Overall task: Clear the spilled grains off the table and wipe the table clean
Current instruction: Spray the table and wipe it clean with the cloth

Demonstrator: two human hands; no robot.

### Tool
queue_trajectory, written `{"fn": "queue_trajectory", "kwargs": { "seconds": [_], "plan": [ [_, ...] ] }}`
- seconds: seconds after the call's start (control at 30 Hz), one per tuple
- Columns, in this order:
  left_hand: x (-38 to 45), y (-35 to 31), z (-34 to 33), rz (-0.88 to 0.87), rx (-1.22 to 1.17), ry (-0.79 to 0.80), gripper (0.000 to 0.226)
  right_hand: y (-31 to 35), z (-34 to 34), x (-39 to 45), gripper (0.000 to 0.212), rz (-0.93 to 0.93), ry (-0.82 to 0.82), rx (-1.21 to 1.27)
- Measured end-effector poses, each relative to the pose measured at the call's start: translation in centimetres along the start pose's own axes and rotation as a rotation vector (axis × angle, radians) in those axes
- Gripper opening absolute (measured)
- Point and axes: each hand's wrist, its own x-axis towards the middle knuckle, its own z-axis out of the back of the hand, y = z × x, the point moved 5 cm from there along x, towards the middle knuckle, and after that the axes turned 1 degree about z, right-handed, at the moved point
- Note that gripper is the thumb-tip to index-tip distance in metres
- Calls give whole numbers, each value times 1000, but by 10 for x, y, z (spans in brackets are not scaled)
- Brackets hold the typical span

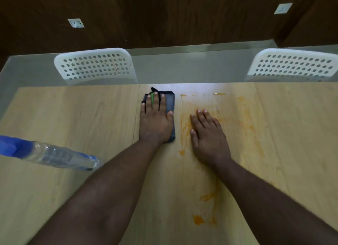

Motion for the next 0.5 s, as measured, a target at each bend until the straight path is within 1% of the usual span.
{"fn": "queue_trajectory", "kwargs": {
  "seconds": [0.1, 0.17, 0.23, 0.3, 0.4, 0.5],
  "plan": [
    [-34, -24, -4, -85, -22, 22, 71, -2, 1, 2, 62, 0, -13, 2],
    [-68, -28, -5, -142, -33, 48, 71, -4, 1, 0, 61, 0, -18, 0],
    [-97, -13, -6, -166, -38, 82, 70, -3, 1, -2, 61, -3, -15, -3],
    [-105, 14, -4, -142, -39, 89, 70, 0, 2, -3, 60, -1, -10, 0],
    [-87, 43, 0, -43, -9, 58, 72, 2, 4, -4, 60, 2, -3, 1],
    [-64, 40, 0, 39, 6, 38, 74, 2, 2, -4, 61, 11, -20, -7]
  ]
}}
